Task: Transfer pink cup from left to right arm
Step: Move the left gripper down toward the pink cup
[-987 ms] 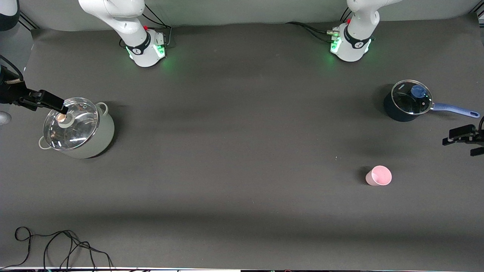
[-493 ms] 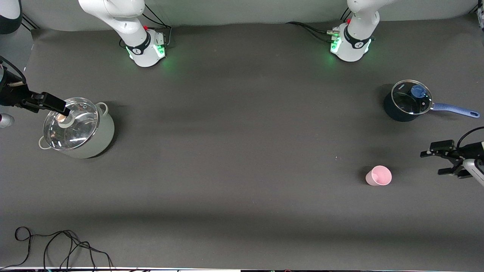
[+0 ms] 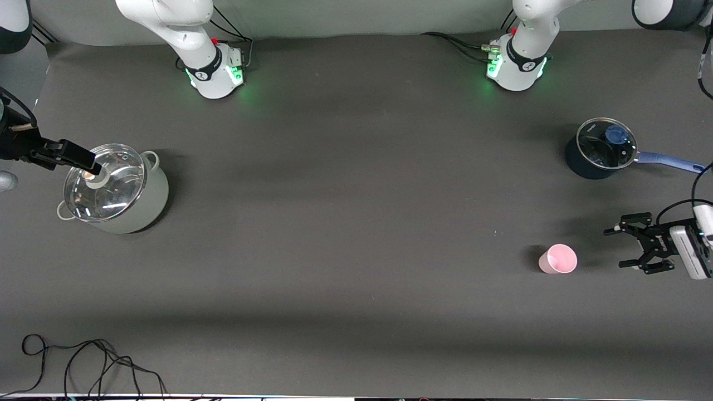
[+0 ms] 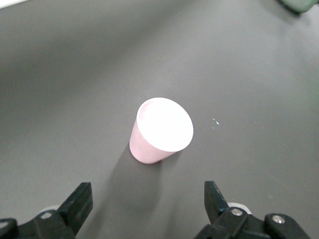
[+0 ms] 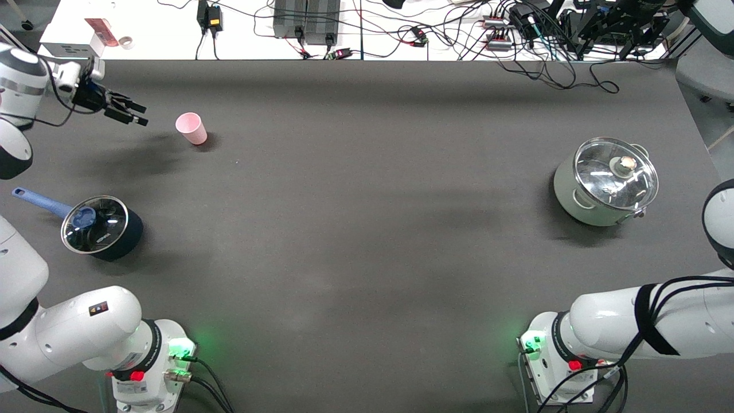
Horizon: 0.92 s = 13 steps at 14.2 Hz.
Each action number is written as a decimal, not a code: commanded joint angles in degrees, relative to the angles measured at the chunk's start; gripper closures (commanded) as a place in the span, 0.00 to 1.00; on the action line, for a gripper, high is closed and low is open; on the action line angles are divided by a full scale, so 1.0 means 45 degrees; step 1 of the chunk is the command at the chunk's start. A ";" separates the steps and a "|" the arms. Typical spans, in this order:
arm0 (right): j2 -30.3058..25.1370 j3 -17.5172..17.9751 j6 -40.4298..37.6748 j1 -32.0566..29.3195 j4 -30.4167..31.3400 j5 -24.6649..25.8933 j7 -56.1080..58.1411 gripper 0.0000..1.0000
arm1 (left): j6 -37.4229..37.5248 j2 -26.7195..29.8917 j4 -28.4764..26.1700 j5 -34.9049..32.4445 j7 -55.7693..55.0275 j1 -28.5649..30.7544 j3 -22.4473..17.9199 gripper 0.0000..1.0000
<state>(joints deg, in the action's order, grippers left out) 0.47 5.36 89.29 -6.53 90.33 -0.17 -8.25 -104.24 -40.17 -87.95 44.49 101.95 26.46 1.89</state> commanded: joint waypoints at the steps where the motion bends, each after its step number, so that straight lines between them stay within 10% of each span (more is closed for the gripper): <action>1: 0.0109 -0.0039 -0.0038 0.0083 -0.0288 -0.0021 0.0076 0.00 | 0.0002 -0.0212 -0.0766 0.1225 0.2786 0.0564 0.0087 0.00; 13: 0.0090 0.0019 -0.0135 0.0142 -0.0269 0.0018 0.0271 0.00 | -0.0038 -0.2068 -0.1823 0.5249 0.9471 0.0703 0.0106 0.00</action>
<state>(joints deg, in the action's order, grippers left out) 0.47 5.61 89.23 -6.36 90.22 -0.17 -8.19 -104.25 -49.32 -95.44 65.58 141.29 30.10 2.32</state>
